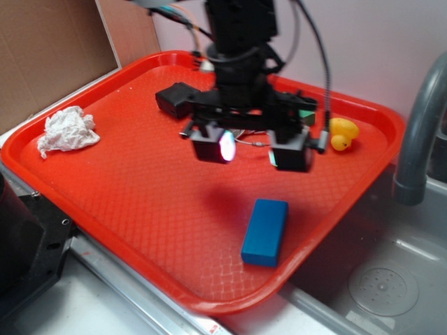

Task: Grab the blue block.

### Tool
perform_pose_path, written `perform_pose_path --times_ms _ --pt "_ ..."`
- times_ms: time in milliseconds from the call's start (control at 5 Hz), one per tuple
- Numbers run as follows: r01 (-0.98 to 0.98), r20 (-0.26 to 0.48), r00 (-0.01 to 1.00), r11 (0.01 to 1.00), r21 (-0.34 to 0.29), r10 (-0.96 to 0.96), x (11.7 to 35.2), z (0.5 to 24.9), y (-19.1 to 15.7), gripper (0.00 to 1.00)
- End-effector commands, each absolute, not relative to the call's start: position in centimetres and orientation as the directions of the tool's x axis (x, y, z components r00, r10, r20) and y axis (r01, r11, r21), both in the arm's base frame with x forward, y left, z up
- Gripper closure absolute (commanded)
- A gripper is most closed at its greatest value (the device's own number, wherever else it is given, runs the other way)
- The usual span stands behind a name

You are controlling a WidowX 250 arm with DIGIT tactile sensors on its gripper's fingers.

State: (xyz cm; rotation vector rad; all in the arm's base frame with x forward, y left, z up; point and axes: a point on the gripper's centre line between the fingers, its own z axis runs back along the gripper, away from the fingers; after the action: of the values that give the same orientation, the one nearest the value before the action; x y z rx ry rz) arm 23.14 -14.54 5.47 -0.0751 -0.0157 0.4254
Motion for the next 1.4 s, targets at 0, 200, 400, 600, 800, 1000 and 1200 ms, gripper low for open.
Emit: perform_pose_path --times_ms 0,200,400,600,800,1000,1200 --pt "-0.339 -0.035 0.941 0.937 -0.084 0.337 22.7 5.2 -19.1 0.00" --pt "-0.369 -0.025 0.929 0.928 -0.052 0.368 20.9 6.1 -18.7 0.00" --pt "-0.387 0.010 0.922 0.921 -0.046 0.388 19.7 6.3 -17.2 0.00" --pt "-0.365 0.007 0.931 0.929 -0.064 0.366 20.0 5.2 -16.7 0.00" --pt "-0.349 0.000 0.937 0.935 -0.068 0.349 20.5 4.2 -16.4 0.00" --pt "-0.342 -0.004 0.939 0.937 -0.070 0.343 21.2 2.9 -16.0 0.00" --pt "-0.335 -0.024 0.942 0.939 -0.075 0.334 21.4 2.4 -16.4 0.00"
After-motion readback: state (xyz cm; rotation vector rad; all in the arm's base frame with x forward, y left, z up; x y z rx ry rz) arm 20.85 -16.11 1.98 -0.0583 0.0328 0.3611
